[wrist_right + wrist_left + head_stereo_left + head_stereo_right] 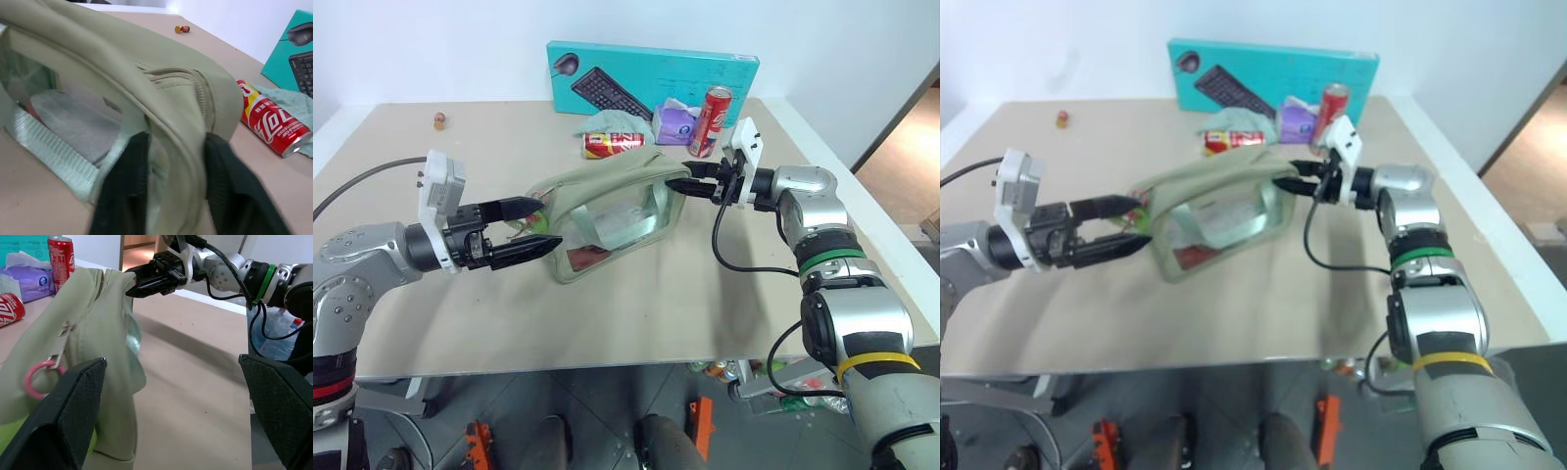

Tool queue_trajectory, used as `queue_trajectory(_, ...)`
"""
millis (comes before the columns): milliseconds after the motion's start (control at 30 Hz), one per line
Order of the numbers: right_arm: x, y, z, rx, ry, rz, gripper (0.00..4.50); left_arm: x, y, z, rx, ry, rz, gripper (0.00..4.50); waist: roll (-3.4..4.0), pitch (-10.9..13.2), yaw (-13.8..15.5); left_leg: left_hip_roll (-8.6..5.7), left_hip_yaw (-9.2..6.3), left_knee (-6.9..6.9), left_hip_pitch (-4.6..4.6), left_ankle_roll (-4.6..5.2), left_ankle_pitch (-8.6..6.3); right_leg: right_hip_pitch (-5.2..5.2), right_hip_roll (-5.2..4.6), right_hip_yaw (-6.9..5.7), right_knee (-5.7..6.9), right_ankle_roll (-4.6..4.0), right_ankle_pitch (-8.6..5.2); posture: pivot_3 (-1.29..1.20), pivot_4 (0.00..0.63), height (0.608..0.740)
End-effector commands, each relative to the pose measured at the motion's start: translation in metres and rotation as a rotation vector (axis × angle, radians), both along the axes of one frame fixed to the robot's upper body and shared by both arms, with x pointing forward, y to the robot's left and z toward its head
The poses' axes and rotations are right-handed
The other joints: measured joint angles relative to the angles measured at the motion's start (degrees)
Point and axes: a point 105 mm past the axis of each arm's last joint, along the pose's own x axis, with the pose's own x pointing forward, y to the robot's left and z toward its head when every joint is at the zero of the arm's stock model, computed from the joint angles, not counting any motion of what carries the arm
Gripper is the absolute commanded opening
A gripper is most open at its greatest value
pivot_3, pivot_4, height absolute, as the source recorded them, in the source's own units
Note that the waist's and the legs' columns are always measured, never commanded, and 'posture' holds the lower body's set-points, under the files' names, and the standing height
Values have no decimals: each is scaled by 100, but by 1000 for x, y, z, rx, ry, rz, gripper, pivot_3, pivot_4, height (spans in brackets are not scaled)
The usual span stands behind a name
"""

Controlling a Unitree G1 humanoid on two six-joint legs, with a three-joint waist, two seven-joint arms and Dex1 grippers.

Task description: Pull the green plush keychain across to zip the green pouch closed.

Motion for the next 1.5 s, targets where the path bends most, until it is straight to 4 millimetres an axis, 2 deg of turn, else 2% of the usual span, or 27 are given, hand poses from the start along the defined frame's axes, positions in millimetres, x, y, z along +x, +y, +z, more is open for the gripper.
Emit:
queue_trajectory(33,-2,5,21,13,-76,34,76,-1,5,11,-13,-61,22,4500,0,0,0,2,0,0,0,0,0,0,3,0,0,-1,0,0,150,740)
queue_trajectory(233,-11,7,32,10,-126,85,76,3,8,8,-13,-55,32,4500,1,1,0,4,0,-1,1,0,0,-1,5,0,2,-2,0,0,150,740)
queue_trajectory(433,-31,-1,45,4,-140,115,76,6,10,6,-18,-39,38,4500,1,1,16,6,-2,-1,-2,-2,-1,-2,6,-2,2,-2,0,0,150,740)
queue_trajectory(733,-77,-21,27,-75,-31,65,76,14,10,3,-11,-32,29,4500,1,1,34,4,-3,2,-5,-11,-7,-3,4,-2,2,-3,-5,0,150,740)
queue_trajectory(1033,-90,-33,12,-70,-15,-31,76,22,11,2,5,-55,48,4500,0,0,28,7,-2,11,-1,-11,-6,0,9,0,4,24,-17,0,150,740)
queue_trajectory(1133,-90,-33,11,-50,-17,-50,76,33,22,5,-7,-91,119,4500,1,0,30,7,-1,12,-2,-11,-6,0,8,2,3,26,-18,0,150,740)
queue_trajectory(1233,-90,-32,4,-50,-21,-53,76,56,57,10,-60,-127,293,4500,0,0,34,7,-3,14,-1,-10,-6,1,10,0,3,26,-17,0,150,740)
queue_trajectory(1333,-88,-30,3,-38,-27,-52,76,71,78,0,1,-150,355,4500,0,0,29,8,-3,14,0,-10,-6,1,14,1,4,24,-15,0,150,740)
queue_trajectory(1400,-87,-30,2,-37,-31,-53,76,79,84,-4,20,-164,365,4500,-1,-1,33,8,0,14,-1,-10,-6,0,13,3,3,25,-14,0,150,740)
queue_trajectory(1500,-86,-29,3,-31,-38,-55,76,85,78,-14,85,-175,311,4500,-2,-1,34,8,0,15,-5,-10,-6,-1,13,2,3,26,-15,0,150,740)
